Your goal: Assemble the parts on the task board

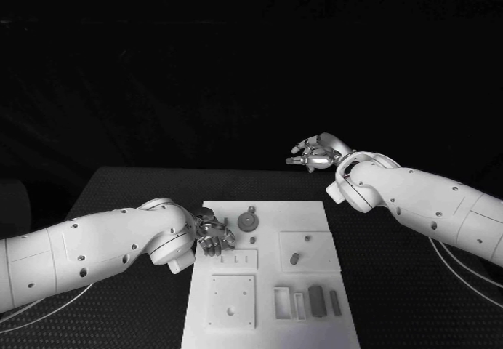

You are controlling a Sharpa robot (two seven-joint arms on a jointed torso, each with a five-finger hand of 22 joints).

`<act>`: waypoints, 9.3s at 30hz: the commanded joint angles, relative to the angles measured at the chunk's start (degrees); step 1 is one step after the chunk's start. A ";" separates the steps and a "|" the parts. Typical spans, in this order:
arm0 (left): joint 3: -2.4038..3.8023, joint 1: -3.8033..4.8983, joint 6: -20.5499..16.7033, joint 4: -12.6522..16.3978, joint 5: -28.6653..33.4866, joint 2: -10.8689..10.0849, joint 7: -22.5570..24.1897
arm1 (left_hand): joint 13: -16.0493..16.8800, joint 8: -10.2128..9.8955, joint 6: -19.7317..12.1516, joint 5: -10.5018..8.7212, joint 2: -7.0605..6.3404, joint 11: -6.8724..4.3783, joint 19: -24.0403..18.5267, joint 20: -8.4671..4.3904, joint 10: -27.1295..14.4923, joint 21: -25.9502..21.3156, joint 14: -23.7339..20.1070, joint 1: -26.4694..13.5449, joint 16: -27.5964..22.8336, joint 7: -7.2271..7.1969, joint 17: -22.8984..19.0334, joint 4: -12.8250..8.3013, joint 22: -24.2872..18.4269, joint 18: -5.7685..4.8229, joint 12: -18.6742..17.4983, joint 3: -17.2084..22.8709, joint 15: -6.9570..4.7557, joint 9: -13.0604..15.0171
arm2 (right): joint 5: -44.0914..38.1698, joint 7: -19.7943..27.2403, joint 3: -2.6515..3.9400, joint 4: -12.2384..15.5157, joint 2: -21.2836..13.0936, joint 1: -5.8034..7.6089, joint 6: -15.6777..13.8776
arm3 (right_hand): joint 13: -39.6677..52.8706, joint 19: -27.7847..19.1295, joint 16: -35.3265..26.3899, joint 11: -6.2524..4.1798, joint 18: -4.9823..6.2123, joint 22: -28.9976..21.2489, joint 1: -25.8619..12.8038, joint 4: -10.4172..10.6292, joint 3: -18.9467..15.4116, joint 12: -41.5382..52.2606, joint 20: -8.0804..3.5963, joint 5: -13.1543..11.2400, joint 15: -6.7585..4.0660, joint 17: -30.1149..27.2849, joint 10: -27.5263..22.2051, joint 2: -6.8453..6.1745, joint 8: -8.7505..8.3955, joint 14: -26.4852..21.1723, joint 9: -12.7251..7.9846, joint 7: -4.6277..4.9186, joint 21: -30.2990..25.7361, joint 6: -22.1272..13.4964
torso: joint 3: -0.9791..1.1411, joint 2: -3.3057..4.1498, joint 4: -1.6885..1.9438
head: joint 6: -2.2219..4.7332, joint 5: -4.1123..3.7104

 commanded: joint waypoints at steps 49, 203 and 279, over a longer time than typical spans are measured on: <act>-1.74 0.32 2.00 2.01 -13.79 3.15 -3.03 | 4.96 3.06 7.16 2.83 0.41 -2.81 2.50 -6.87 3.55 8.25 4.54 -2.88 7.83 -6.64 1.47 -0.66 0.58 0.33 9.03 1.26 -2.82 6.99 | 2.00 0.89 0.01 -1.13 1.85 0.08 2.00 | -4.81 -1.14 0.06 0.11 0.78 0.59 -0.40 -0.17 -1.39 -2.26 1.45 2.48 0.34 -2.59 -0.30 0.75 0.41 -1.59 -0.82 0.54 -1.64 -0.19 | -0.11 0.03 0.05 | -1.58 0.64; -2.34 -0.06 6.55 -0.20 -18.65 5.43 -3.15 | 5.61 3.35 9.29 -4.60 2.98 -3.68 5.12 -7.82 3.09 7.96 4.88 -6.88 13.36 -7.53 -0.33 0.05 3.10 0.33 15.13 7.04 -3.72 9.14 | 2.10 0.75 0.00 -0.23 1.75 -0.31 3.52 | -7.28 -1.59 1.40 0.51 0.78 1.57 -0.79 0.63 -1.63 -1.51 1.81 4.71 0.74 -4.22 -1.28 1.20 0.47 -2.80 -1.50 0.92 -2.39 -1.09 | -0.05 0.00 0.01 | -2.93 0.57; -2.34 -0.25 11.65 -0.50 -23.41 7.41 -3.52 | 6.39 6.16 10.85 -6.99 3.69 -4.32 6.60 -8.79 2.56 8.49 5.18 -9.82 19.31 -8.71 -1.89 2.50 5.79 0.63 22.68 8.20 -4.79 12.76 | 2.46 0.79 0.00 -0.02 1.73 -0.46 4.33 | -8.47 -1.59 2.18 0.58 0.78 1.77 -1.07 0.64 -2.03 -0.75 1.87 7.77 0.82 -5.20 -1.60 1.51 0.71 -3.22 -1.83 1.00 -2.68 -1.34 | -0.06 0.03 0.01 | -2.99 0.18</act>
